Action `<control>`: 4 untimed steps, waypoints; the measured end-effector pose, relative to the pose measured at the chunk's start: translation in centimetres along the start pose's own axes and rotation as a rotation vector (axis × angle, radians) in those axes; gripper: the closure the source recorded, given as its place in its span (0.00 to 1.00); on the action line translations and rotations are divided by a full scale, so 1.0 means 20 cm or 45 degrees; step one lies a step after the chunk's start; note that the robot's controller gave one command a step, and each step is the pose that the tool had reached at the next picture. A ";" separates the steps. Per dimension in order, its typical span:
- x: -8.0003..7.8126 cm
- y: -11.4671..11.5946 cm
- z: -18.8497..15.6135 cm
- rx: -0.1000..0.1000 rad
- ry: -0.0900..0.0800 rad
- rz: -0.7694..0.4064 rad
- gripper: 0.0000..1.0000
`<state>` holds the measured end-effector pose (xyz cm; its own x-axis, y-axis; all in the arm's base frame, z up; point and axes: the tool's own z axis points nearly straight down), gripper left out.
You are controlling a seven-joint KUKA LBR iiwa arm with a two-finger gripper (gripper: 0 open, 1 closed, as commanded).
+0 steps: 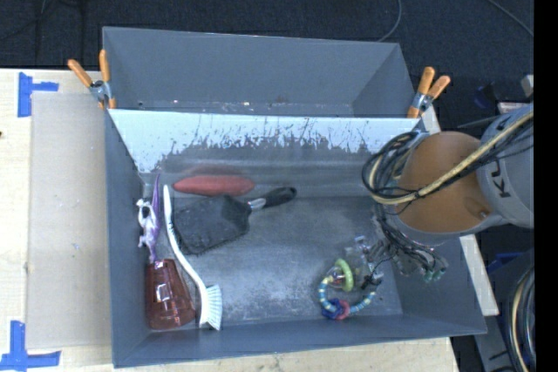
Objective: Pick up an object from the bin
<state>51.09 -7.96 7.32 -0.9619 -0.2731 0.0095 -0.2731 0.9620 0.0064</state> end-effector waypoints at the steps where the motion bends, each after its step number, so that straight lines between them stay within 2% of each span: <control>1: 0.01 0.01 -0.11 -0.003 0.007 0.000 1.00; 3: 0.00 0.00 -0.32 0.001 -0.004 0.002 1.00; 4: 0.00 0.00 -0.37 0.002 -0.005 0.002 1.00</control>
Offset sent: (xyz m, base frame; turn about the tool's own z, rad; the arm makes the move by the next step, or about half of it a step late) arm 0.0000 0.0001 0.0217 0.0000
